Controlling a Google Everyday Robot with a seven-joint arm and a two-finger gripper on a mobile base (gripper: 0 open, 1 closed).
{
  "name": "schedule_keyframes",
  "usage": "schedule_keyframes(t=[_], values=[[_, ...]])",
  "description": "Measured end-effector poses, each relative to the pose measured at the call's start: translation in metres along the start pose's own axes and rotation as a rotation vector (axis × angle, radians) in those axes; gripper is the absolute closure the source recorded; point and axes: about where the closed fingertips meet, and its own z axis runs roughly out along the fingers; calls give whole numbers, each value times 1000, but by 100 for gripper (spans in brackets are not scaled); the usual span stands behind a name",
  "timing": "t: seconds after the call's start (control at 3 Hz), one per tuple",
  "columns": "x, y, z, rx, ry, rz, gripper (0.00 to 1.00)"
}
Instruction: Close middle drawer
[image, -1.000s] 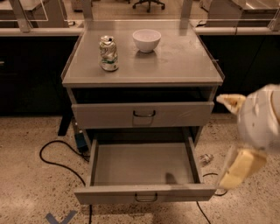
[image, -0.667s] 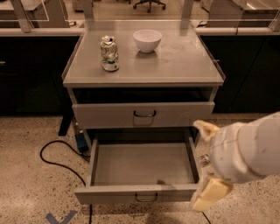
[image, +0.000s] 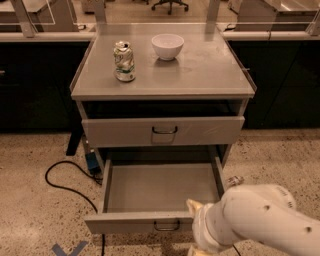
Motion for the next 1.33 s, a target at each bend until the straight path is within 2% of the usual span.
schedule_keyframes(t=[0.33, 0.67, 1.0, 1.33], values=[[8, 16, 42, -42, 32, -34, 0], [16, 15, 45, -52, 38, -16, 0], [51, -5, 62, -85, 49, 48, 0], [118, -37, 84, -128, 3, 196, 0]])
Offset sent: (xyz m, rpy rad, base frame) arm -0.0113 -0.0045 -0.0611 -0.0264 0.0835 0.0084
